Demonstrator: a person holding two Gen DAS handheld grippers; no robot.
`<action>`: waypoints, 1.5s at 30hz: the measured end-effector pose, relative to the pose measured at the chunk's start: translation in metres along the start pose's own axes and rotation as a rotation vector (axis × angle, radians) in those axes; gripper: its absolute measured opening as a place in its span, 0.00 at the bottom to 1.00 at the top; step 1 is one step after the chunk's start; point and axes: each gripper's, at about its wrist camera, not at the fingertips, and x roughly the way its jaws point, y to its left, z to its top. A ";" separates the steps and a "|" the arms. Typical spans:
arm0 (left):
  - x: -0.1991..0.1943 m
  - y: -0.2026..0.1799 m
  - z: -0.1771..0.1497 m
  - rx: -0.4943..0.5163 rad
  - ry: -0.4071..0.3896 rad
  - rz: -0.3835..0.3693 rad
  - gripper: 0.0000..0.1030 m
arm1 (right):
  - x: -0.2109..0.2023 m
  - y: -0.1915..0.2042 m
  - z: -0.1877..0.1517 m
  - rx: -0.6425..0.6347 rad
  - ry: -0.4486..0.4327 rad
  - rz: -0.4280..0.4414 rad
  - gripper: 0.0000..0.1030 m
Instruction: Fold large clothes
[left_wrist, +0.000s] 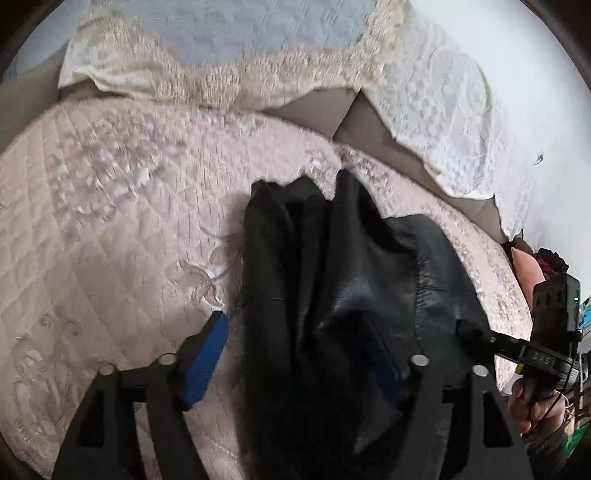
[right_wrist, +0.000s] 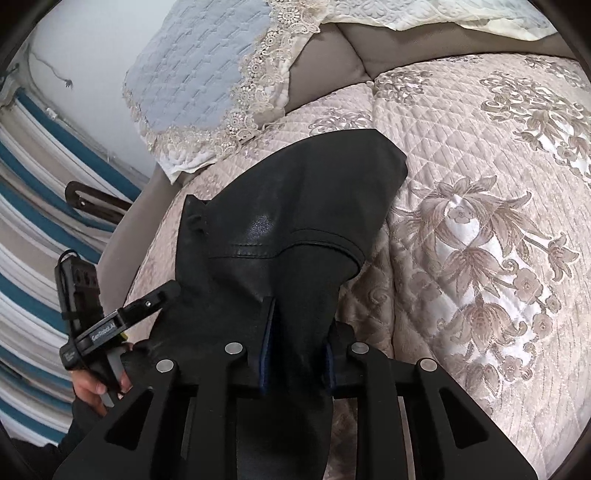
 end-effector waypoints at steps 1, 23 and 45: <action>0.010 0.005 0.000 -0.019 0.030 -0.014 0.76 | 0.000 -0.001 0.000 0.003 0.001 0.001 0.23; -0.039 -0.012 0.032 0.065 -0.095 -0.115 0.20 | -0.006 0.028 0.023 -0.042 -0.053 0.052 0.19; -0.019 0.105 0.071 -0.039 -0.140 0.052 0.34 | 0.086 0.050 0.065 -0.136 -0.056 -0.030 0.38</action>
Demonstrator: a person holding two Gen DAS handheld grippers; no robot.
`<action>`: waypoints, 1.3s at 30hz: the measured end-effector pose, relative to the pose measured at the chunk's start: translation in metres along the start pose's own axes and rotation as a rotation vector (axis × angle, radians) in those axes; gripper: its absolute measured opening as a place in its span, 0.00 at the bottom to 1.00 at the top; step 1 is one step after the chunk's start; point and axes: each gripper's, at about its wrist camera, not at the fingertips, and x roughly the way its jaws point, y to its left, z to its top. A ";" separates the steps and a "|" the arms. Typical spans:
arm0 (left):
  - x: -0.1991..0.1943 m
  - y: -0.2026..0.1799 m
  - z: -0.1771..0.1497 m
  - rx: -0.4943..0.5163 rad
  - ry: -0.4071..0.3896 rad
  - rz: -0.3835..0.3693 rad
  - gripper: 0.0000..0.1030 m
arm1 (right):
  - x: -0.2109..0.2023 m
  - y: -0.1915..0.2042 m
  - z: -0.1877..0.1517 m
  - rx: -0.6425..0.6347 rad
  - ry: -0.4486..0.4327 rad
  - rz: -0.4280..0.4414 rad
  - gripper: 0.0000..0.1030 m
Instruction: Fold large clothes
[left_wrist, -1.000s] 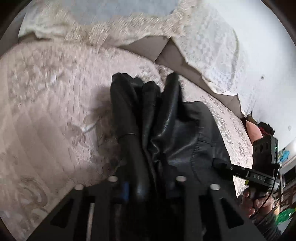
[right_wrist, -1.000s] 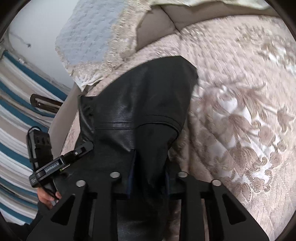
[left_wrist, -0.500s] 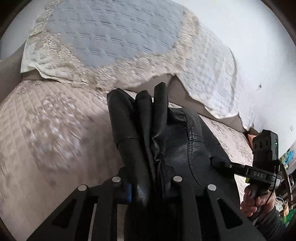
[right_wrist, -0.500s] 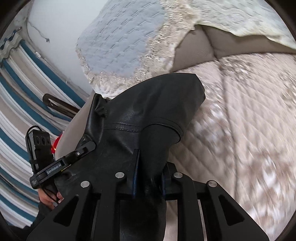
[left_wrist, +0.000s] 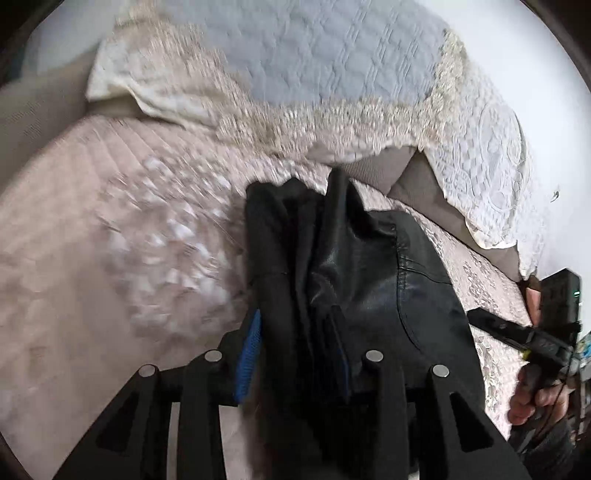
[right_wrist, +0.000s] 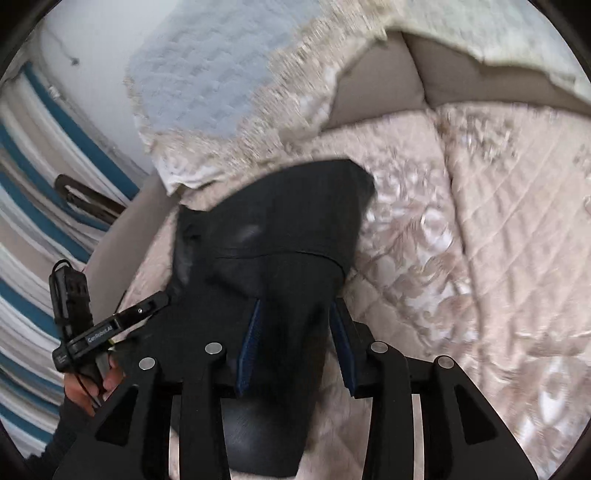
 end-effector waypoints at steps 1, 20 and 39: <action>-0.013 -0.005 -0.002 0.010 -0.026 0.002 0.34 | -0.010 0.006 -0.003 -0.024 -0.016 -0.004 0.38; -0.024 -0.050 -0.044 0.113 0.020 0.146 0.36 | -0.007 0.061 -0.062 -0.235 0.054 -0.143 0.38; -0.089 -0.085 -0.089 0.147 -0.038 0.262 0.54 | -0.065 0.101 -0.109 -0.279 -0.041 -0.189 0.54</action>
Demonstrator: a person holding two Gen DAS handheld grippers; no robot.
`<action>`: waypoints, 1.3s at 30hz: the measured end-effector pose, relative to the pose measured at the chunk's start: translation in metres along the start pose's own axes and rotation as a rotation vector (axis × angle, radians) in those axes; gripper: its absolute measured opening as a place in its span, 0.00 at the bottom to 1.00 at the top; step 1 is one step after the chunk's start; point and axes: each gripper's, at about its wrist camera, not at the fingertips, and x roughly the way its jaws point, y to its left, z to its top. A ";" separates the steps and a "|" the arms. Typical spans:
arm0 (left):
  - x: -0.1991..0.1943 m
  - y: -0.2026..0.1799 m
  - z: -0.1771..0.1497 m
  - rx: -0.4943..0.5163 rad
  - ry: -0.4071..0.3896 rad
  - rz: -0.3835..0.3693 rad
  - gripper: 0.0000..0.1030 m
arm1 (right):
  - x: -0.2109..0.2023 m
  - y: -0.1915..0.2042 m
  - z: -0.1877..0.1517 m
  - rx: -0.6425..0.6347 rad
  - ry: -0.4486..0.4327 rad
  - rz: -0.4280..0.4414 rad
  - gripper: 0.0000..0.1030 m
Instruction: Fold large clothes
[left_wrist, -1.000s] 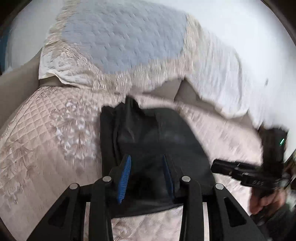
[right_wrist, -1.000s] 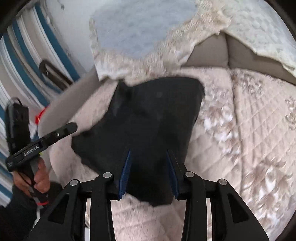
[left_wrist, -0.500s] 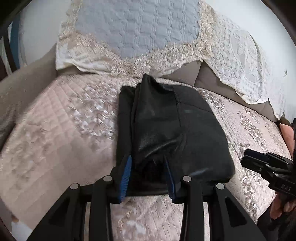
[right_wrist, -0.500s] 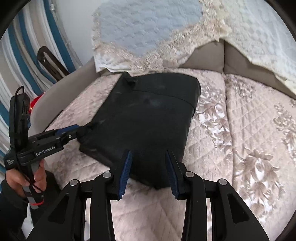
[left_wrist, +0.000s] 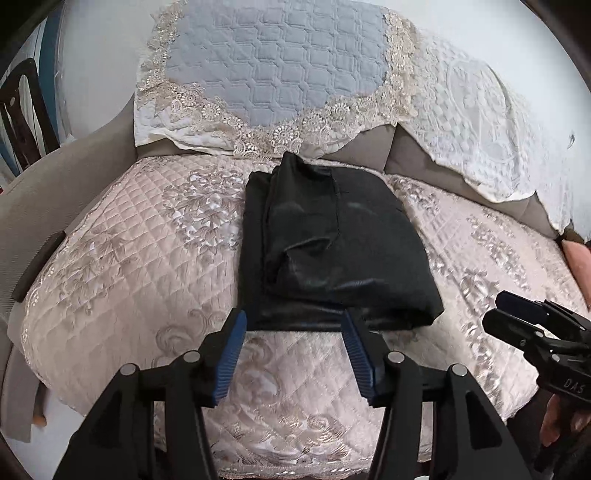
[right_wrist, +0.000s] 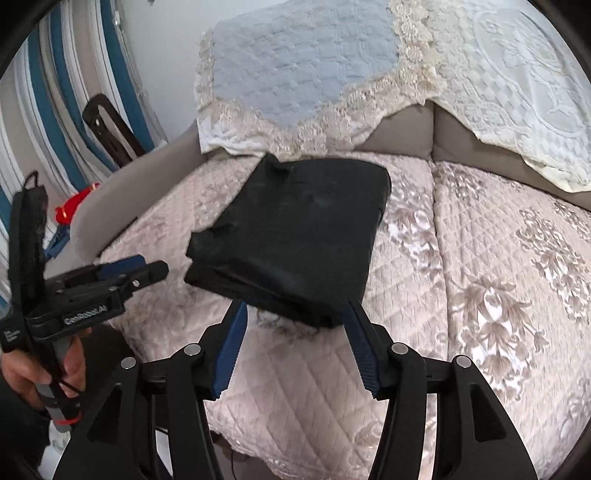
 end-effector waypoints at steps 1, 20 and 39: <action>0.002 0.000 -0.002 0.004 0.005 0.004 0.54 | 0.004 0.000 -0.002 0.002 0.013 -0.003 0.54; 0.001 0.001 -0.015 -0.035 0.031 0.000 0.55 | 0.003 0.011 -0.011 -0.018 0.028 -0.006 0.54; 0.000 -0.005 -0.020 -0.022 0.039 0.029 0.57 | 0.002 0.014 -0.016 -0.006 0.028 -0.004 0.54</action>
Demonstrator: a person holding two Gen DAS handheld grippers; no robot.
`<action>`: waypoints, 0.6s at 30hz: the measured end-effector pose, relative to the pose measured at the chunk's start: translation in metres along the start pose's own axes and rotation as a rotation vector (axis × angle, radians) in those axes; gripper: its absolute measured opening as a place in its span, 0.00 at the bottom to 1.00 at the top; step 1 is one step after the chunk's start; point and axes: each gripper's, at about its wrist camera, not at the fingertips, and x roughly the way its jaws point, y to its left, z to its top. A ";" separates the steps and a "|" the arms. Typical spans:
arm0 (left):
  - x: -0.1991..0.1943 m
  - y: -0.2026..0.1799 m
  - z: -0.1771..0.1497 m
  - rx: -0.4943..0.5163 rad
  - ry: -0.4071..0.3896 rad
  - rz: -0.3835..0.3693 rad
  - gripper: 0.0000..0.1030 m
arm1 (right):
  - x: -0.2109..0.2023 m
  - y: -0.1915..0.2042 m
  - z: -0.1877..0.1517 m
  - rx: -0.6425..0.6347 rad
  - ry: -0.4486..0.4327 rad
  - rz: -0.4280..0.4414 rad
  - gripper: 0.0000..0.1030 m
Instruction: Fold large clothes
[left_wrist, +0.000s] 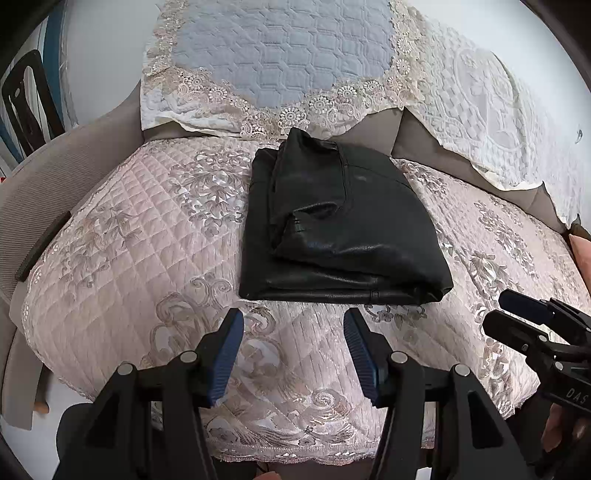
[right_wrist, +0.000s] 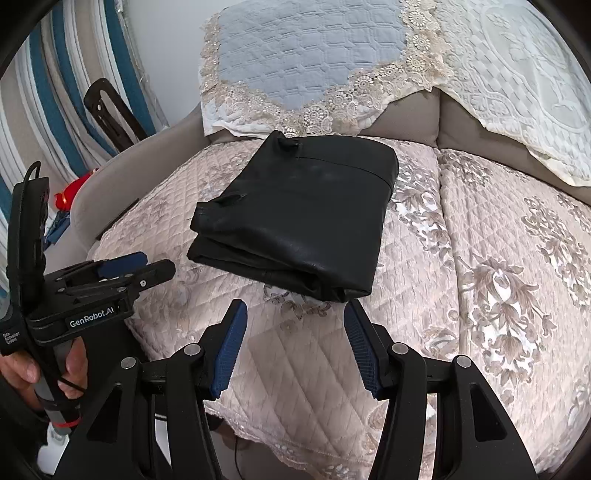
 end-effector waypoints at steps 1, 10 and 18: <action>0.000 0.000 0.000 0.001 0.000 0.003 0.57 | 0.000 0.000 0.000 0.000 0.000 0.000 0.54; 0.000 -0.002 -0.001 -0.002 0.003 0.010 0.57 | 0.000 0.000 -0.001 0.001 -0.002 0.003 0.54; -0.001 -0.003 -0.002 0.005 0.001 0.019 0.57 | -0.001 0.000 -0.002 0.000 -0.002 0.006 0.54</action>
